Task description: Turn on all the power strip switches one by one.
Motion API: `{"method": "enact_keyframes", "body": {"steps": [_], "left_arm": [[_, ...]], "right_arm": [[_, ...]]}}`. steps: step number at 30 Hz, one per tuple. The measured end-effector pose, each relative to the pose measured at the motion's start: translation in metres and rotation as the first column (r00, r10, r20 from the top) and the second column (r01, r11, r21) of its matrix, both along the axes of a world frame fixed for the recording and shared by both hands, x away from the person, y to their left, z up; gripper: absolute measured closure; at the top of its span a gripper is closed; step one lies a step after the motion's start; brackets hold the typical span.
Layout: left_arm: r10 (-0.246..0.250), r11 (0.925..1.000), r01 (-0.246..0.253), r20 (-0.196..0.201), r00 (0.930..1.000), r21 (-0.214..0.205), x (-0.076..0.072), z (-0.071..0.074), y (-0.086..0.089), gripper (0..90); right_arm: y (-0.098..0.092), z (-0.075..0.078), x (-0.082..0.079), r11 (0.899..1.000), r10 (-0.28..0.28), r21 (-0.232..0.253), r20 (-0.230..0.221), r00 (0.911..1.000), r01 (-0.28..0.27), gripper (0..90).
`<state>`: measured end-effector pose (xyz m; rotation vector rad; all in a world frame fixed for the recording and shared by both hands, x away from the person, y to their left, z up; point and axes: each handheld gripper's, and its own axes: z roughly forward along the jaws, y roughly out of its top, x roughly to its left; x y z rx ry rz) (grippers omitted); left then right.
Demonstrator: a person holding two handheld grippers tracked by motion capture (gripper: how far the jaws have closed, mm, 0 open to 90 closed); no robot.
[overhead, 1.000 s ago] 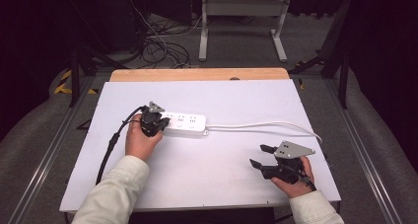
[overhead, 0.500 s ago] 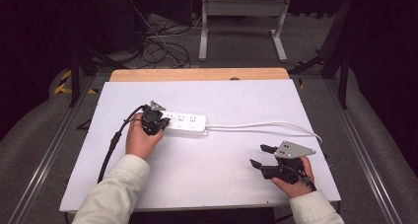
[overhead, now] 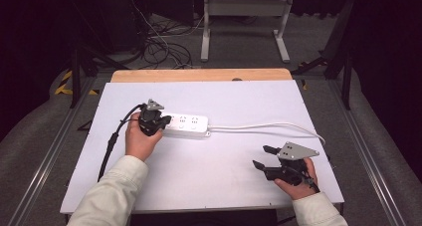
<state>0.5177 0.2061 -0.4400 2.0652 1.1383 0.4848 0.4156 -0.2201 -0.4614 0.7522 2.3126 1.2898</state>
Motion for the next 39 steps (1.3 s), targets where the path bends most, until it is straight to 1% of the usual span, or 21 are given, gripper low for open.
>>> {"method": "enact_keyframes", "body": {"steps": [2,5,8,10,14,15,16,18,21,24,27,29,35,38,39], "left_arm": [[-0.004,1.0000,0.004,0.010,0.9999,-0.003,-0.001,0.002,-0.001,89.9],[-0.004,0.9999,0.004,0.010,0.9999,-0.016,-0.002,0.004,-0.001,89.9],[-0.006,0.9999,0.006,0.017,0.9998,-0.012,-0.003,0.006,-0.001,89.9],[-0.007,1.0000,0.007,0.021,0.9998,-0.001,-0.002,0.006,-0.001,89.9],[-0.015,0.9998,0.015,0.018,0.9997,-0.013,-0.003,0.007,-0.003,89.9],[-0.018,0.9998,0.018,0.025,0.9995,-0.004,-0.002,0.008,-0.004,89.9],[-0.022,0.9996,0.023,0.020,0.9996,-0.015,-0.003,0.008,-0.006,89.9],[-0.032,0.9995,0.032,0.021,0.9993,-0.009,-0.002,0.009,-0.010,89.9],[-0.050,0.9984,0.050,0.010,0.9987,-0.024,-0.002,0.008,-0.019,89.9],[-0.068,0.9974,0.068,0.007,0.9977,-0.024,-0.002,0.006,-0.027,89.9],[-0.074,0.9965,0.074,-0.001,0.9972,-0.038,-0.001,0.004,-0.031,89.8],[-0.070,0.9966,0.069,-0.006,0.9976,-0.046,-0.001,0.003,-0.033,89.9],[-0.070,0.9970,0.069,-0.010,0.9975,-0.036,0.000,0.002,-0.034,89.9],[-0.058,0.9982,0.058,-0.007,0.9983,-0.012,0.002,0.000,-0.033,89.9],[-0.056,0.9984,0.055,-0.012,0.9984,-0.013,0.002,-0.001,-0.033,89.9]], "right_arm": [[0.000,0.000,-0.001,1.000,0.002,0.001,0.002,1.0000,-0.002,36.0],[0.000,0.000,0.000,1.000,0.002,0.002,-0.001,1.0000,-0.002,36.0],[0.000,0.000,0.000,1.000,0.001,0.003,0.000,1.0000,-0.001,36.0],[0.000,0.000,0.000,1.000,0.001,0.000,0.000,1.0000,-0.001,36.0],[0.000,0.000,0.000,1.000,0.002,0.001,0.001,1.0000,-0.002,36.0],[0.000,0.000,0.000,1.000,0.002,0.001,0.001,1.0000,-0.002,36.0],[0.000,0.000,0.000,1.000,0.002,0.001,0.000,1.0000,-0.002,36.0],[0.000,0.000,0.000,1.000,0.002,0.001,0.000,1.0000,-0.002,36.1],[0.000,0.000,0.000,1.000,0.003,0.001,0.000,1.0000,-0.003,36.0],[0.000,0.000,0.000,1.000,0.003,0.001,0.000,1.0000,-0.003,36.0],[0.000,0.000,0.000,1.000,0.004,0.003,-0.001,1.0000,-0.004,36.0],[0.000,0.000,0.000,1.000,0.004,0.004,-0.001,1.0000,-0.004,36.0],[0.000,0.000,0.000,1.000,0.005,0.004,-0.002,1.0000,-0.005,36.1],[0.000,0.000,0.000,1.000,0.005,0.003,-0.002,1.0000,-0.005,36.0],[0.000,0.000,0.000,1.000,0.005,0.004,-0.002,1.0000,-0.005,36.0]]}}
